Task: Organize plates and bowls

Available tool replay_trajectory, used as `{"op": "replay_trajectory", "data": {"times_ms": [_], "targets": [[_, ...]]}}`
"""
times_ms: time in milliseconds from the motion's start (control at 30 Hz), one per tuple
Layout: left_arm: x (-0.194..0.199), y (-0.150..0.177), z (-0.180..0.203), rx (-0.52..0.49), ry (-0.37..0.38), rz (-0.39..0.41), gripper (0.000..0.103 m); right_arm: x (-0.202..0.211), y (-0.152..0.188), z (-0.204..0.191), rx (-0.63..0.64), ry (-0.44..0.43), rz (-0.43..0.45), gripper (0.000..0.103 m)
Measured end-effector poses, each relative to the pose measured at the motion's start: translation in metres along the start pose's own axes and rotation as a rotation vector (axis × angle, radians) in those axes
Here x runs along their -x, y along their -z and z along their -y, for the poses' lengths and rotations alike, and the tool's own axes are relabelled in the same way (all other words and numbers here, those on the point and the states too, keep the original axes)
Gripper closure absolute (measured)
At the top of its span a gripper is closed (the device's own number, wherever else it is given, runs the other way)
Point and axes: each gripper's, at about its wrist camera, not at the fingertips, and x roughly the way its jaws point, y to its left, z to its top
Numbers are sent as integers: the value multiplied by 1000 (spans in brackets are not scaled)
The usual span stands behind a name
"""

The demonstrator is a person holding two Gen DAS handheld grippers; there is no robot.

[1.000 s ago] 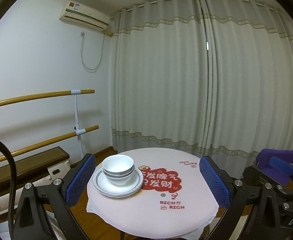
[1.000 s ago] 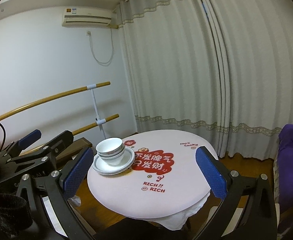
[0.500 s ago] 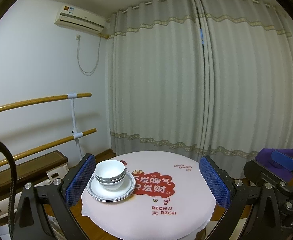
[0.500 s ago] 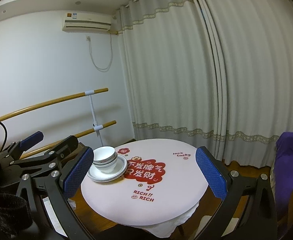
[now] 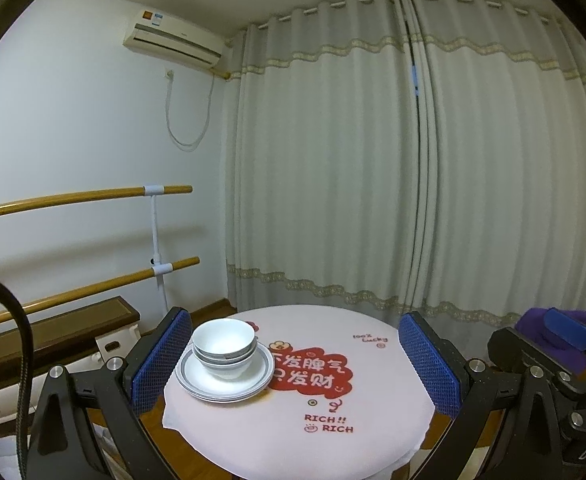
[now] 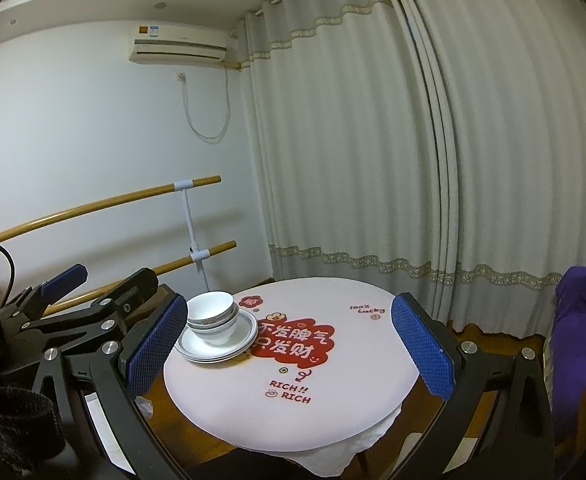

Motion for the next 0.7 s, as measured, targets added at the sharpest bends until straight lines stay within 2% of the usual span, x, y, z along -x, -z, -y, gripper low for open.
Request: {"op": "replay_trajectory", "data": {"times_ms": [700], "targets": [[1, 11, 0, 25, 2, 42, 1, 11, -6, -11, 40, 10, 31, 0]]}}
